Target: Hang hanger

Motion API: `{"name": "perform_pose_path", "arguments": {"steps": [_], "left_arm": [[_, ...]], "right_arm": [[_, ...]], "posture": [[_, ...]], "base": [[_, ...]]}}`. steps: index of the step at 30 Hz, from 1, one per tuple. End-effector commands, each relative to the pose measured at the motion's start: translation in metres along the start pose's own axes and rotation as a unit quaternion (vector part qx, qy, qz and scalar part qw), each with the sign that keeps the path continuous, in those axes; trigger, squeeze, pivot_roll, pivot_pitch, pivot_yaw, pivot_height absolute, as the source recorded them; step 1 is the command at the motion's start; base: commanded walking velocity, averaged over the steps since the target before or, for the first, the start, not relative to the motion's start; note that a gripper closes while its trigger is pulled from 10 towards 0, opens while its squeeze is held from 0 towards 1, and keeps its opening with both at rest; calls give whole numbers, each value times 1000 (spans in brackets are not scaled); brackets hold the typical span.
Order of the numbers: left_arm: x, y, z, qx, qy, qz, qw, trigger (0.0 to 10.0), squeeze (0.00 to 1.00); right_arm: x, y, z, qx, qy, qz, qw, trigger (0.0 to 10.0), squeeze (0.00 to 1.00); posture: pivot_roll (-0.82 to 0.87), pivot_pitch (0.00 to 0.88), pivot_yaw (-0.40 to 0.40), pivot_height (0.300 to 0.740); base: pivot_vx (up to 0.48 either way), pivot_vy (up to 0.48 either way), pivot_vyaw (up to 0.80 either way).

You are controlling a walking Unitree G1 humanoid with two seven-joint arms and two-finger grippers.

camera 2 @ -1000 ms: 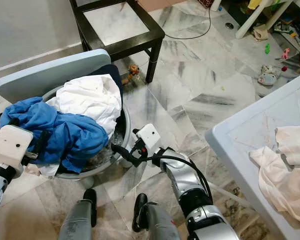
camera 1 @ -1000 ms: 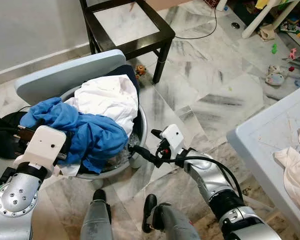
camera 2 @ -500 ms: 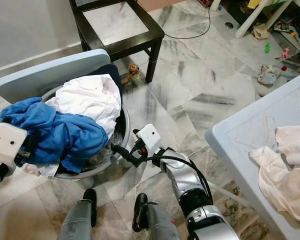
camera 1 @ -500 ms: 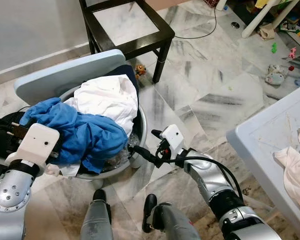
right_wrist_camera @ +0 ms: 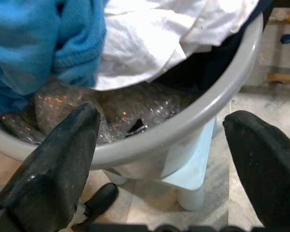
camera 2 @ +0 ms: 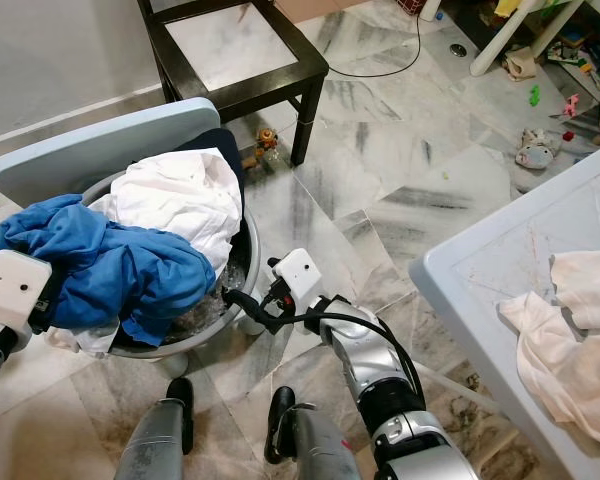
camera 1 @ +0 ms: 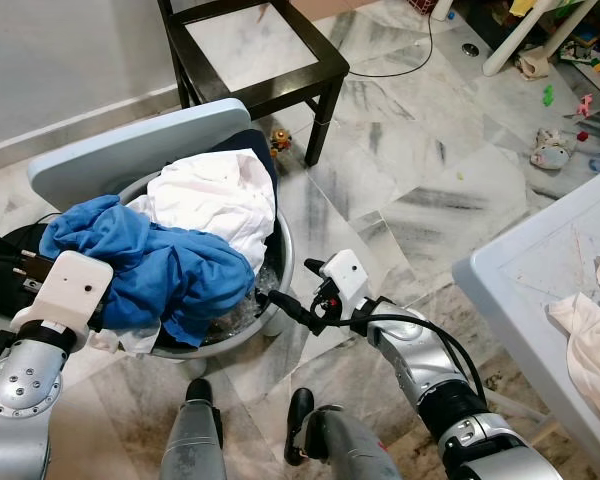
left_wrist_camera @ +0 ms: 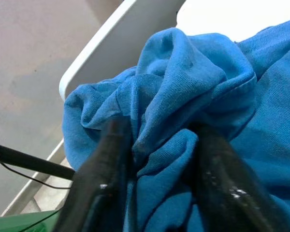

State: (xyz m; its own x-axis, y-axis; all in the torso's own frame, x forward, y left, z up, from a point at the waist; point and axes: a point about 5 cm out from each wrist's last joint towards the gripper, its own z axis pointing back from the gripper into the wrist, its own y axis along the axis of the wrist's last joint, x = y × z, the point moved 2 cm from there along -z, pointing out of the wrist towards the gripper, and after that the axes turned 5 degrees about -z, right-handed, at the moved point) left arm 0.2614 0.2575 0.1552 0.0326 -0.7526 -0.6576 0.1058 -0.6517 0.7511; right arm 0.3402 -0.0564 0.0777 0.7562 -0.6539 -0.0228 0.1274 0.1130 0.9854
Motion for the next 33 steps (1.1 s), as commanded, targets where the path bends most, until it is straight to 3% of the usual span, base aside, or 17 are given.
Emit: {"name": "perform_pose_path", "arguments": {"steps": [1,15,19,22,23,24,25,27,30,32,33], "left_arm": [[1,-7,2,-8,4,6,1000,0,0],[-1,-4,0,7,32,25,999,0,0],[-10,9,-5,32,73,31,996,0,0],[-18,38,-16,84,112,49,989,0,0],[-18,38,-16,84,112,49,989,0,0],[-19,48,-19,102,118,62,986,0,0],[-22,71,-24,144,131,84,977,0,0],[-26,89,-26,177,143,115,967,0,0],[-34,109,-26,209,163,167,950,0,0],[-42,124,-24,232,174,226,930,0,0],[-42,124,-24,232,174,226,930,0,0]], "right_arm": [[3,-11,6,-15,-12,-6,1000,10000,0],[8,-12,6,-15,-37,-7,999,10000,0],[10,-11,6,-14,-47,-7,999,10000,0],[15,-8,5,-12,-57,-6,998,10000,0],[15,-8,5,-12,-57,-6,998,10000,0],[15,-7,4,-11,-59,-5,998,10000,0],[17,-4,3,-9,-64,-4,998,10000,0],[18,-2,2,-6,-68,-4,998,10000,0],[20,0,1,-4,-72,-3,997,10000,0],[21,1,1,-3,-74,-3,997,10000,0],[21,1,1,-3,-74,-3,997,10000,0]], "posture": [[419,385,-171,740],[426,383,-164,740],[425,378,-165,740],[428,367,-170,740],[428,367,-170,740],[430,360,-171,740],[429,356,-173,740],[429,353,-174,740],[428,349,-177,740],[427,350,-179,740],[427,350,-179,740]], "base": [[0,0,0],[0,0,0],[0,0,0],[0,0,0],[0,0,0],[0,0,0],[0,0,0],[0,0,0],[0,0,0],[0,0,0],[0,0,0]]}}
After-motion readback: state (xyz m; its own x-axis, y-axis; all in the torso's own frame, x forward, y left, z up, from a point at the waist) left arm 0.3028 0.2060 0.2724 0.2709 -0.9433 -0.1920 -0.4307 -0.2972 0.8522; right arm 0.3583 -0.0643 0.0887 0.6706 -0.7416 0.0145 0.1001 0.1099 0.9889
